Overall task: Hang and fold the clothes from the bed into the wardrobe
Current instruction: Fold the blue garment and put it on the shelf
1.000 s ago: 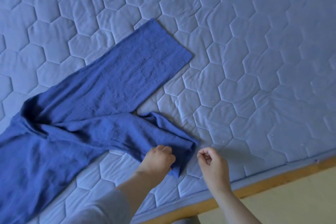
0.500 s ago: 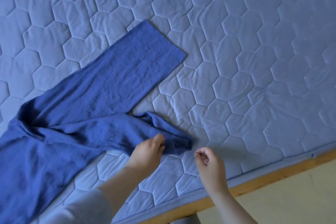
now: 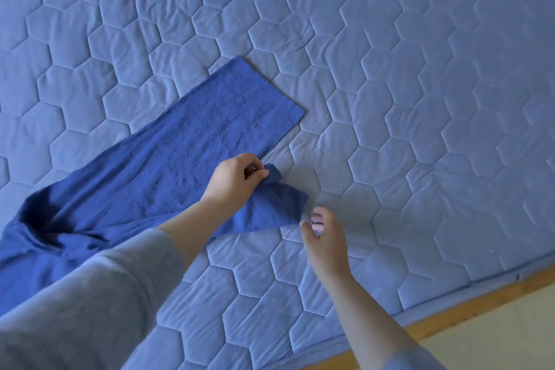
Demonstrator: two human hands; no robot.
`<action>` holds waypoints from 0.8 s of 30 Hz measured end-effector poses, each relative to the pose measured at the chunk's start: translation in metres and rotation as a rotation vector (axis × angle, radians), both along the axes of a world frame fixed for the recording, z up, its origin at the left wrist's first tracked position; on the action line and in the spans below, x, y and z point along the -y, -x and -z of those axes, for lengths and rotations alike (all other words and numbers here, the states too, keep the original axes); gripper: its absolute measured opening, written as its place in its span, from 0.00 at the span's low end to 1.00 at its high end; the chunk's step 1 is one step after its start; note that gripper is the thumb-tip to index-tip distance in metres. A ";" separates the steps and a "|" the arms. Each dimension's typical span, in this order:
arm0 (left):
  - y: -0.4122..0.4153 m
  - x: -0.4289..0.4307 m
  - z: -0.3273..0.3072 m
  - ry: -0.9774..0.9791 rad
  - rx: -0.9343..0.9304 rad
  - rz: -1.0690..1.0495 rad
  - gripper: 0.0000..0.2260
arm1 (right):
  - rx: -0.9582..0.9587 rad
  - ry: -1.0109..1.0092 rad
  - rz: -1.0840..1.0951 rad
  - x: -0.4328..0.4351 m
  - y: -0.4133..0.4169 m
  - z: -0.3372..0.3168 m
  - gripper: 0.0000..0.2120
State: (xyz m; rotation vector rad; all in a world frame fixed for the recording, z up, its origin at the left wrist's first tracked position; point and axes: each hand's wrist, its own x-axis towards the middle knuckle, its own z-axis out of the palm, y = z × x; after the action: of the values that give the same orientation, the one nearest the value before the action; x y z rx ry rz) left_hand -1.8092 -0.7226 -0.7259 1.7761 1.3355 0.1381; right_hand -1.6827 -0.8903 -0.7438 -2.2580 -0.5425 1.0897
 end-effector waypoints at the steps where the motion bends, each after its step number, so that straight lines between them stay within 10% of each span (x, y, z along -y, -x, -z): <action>1: -0.002 -0.005 0.001 0.031 -0.007 -0.006 0.04 | -0.035 0.008 0.013 -0.008 -0.002 0.003 0.15; 10: -0.011 -0.030 0.007 0.089 -0.211 0.125 0.01 | -0.568 0.019 0.296 -0.057 -0.024 0.024 0.09; 24: -0.041 -0.127 -0.025 -0.191 -0.063 -0.067 0.05 | -0.286 -0.369 0.167 -0.147 -0.056 -0.016 0.16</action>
State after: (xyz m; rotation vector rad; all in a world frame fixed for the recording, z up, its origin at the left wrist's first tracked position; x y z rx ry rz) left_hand -1.7677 -0.5959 -0.7014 1.9085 1.4687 0.2557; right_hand -1.6267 -0.7430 -0.7279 -1.7610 -0.3911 1.1013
